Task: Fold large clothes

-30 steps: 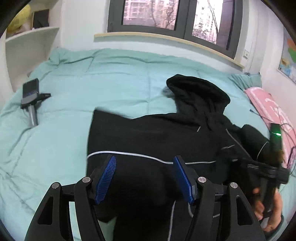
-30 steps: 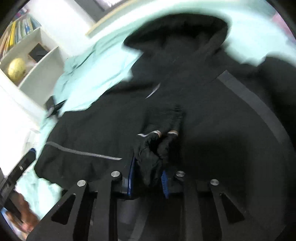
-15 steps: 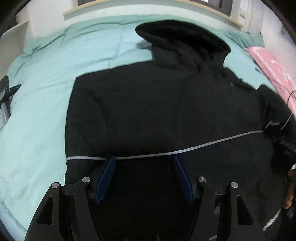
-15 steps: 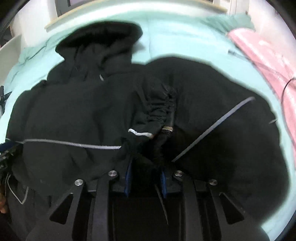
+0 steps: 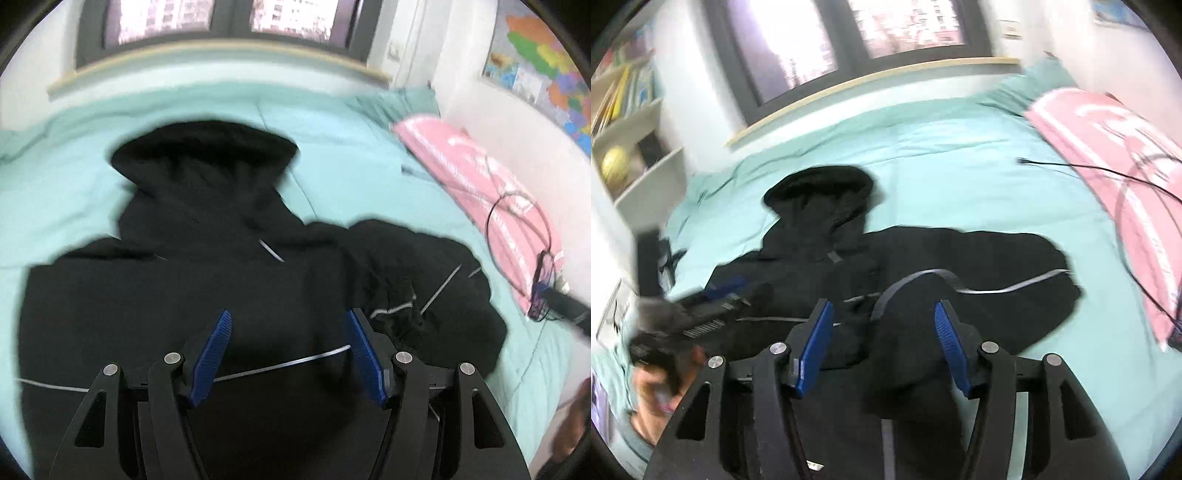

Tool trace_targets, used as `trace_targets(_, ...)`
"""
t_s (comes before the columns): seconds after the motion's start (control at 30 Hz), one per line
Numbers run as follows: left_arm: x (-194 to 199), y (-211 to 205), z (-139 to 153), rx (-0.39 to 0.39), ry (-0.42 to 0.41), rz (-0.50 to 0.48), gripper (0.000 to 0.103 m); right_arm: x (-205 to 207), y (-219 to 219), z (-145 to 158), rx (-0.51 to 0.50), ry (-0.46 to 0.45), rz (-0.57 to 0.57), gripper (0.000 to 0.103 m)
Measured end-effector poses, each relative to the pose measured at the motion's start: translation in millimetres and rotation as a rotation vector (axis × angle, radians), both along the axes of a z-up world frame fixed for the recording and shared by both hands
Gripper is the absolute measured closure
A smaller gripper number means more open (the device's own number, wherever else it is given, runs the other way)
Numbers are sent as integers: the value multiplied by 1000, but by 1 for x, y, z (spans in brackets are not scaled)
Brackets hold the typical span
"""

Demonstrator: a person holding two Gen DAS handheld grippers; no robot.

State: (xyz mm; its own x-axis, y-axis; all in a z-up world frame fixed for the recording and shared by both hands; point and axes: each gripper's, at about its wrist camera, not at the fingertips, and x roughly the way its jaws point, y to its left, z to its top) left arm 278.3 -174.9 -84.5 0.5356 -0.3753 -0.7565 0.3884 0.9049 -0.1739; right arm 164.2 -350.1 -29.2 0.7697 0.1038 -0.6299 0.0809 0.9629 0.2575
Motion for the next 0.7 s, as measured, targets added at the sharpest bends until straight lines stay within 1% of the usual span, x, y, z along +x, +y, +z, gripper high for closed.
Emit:
trace_targets(0.07, 11, -24, -46, 23, 146, -46, 37, -2, -26, -4, -8, 22, -58, 42)
trace_targets(0.1, 10, -33, -61, 58, 143, -42, 37, -4, -39, -8, -4, 37, -82, 41)
trace_targets(0.13, 1, -40, -70, 110, 70, -48, 36, -4, -58, -15, 21, 57, -114, 41)
trace_targets(0.17, -6, -45, -72, 145, 15, -58, 36, -3, -70, -22, 42, 69, -130, 41)
trace_targets(0.2, -7, -47, -72, 150, 4, -56, 36, -1, -83, -30, 61, 84, -151, 41)
trace_targets(0.27, -8, -40, -72, 120, 11, -54, 36, 5, -109, -46, 82, 117, -196, 40)
trace_targets(0.3, -7, -36, -73, 97, 15, -54, 36, 10, -119, -54, 97, 131, -209, 37)
trace_targets(0.33, -8, -32, -73, 84, 12, -55, 36, 16, -133, -68, 144, 150, -229, 31)
trace_targets(0.37, -9, -32, -74, 83, 1, -56, 36, 20, -144, -80, 188, 159, -244, 29)
trace_targets(0.4, -12, -33, -75, 91, -19, -57, 36, 25, -155, -90, 235, 165, -255, 29)
trace_targets(0.43, -14, -35, -76, 97, -33, -56, 36, 32, -166, -107, 310, 174, -266, 29)
trace_targets(0.5, -18, -34, -74, 99, -48, -55, 36, 41, -177, -131, 393, 199, -287, 28)
trace_targets(0.53, -17, -34, -74, 92, -45, -55, 36, 50, -181, -142, 427, 206, -281, 27)
trace_targets(0.6, -15, -33, -74, 84, -40, -54, 36, 62, -183, -146, 447, 188, -274, 27)
trace_targets(0.63, -15, -33, -74, 86, -42, -54, 36, 67, -182, -142, 436, 170, -270, 27)
trace_targets(0.67, -18, -33, -74, 91, -45, -53, 36, 71, -180, -139, 430, 152, -259, 33)
trace_targets(0.7, -21, -33, -73, 96, -47, -52, 36, 75, -177, -135, 437, 120, -229, 57)
